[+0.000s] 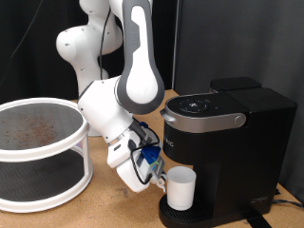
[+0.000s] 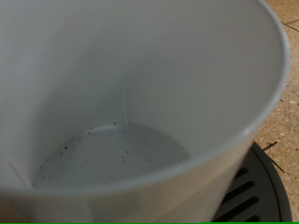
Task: Make a cup of coffee with the keurig machine
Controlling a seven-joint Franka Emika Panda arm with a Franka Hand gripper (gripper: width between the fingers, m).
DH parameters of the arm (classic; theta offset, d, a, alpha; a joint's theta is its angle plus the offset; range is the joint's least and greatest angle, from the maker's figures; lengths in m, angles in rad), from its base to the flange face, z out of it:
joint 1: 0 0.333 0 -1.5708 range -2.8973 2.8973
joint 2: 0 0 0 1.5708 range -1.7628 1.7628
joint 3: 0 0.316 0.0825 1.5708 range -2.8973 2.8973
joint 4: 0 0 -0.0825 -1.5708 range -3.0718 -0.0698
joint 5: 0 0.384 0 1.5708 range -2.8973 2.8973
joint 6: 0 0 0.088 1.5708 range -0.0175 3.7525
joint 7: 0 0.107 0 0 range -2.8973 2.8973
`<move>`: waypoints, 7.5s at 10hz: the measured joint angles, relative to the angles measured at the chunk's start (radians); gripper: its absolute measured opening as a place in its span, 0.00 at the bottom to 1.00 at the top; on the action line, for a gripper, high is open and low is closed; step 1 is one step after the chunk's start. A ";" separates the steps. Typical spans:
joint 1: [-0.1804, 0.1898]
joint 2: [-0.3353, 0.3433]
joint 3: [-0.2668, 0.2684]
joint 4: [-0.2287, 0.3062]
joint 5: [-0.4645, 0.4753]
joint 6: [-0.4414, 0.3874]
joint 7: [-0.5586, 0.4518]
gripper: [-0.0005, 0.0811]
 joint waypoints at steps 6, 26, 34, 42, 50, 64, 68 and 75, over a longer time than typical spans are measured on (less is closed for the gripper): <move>-0.009 -0.001 -0.007 -0.012 0.008 0.010 -0.002 0.42; -0.116 -0.525 -0.144 -0.174 -0.562 -0.262 0.326 0.99; -0.134 -0.779 -0.004 -0.160 -0.803 -0.270 0.698 0.99; -0.181 -0.825 0.123 -0.066 -1.138 -0.266 0.986 0.99; -0.176 -0.805 0.179 0.006 -1.178 -0.117 0.971 0.99; -0.176 -0.391 0.247 0.494 -1.548 -0.581 1.096 0.99; -0.176 -0.401 0.267 0.435 -1.762 -0.421 1.128 0.99; -0.171 -0.394 0.268 0.395 -1.726 -0.418 1.083 0.84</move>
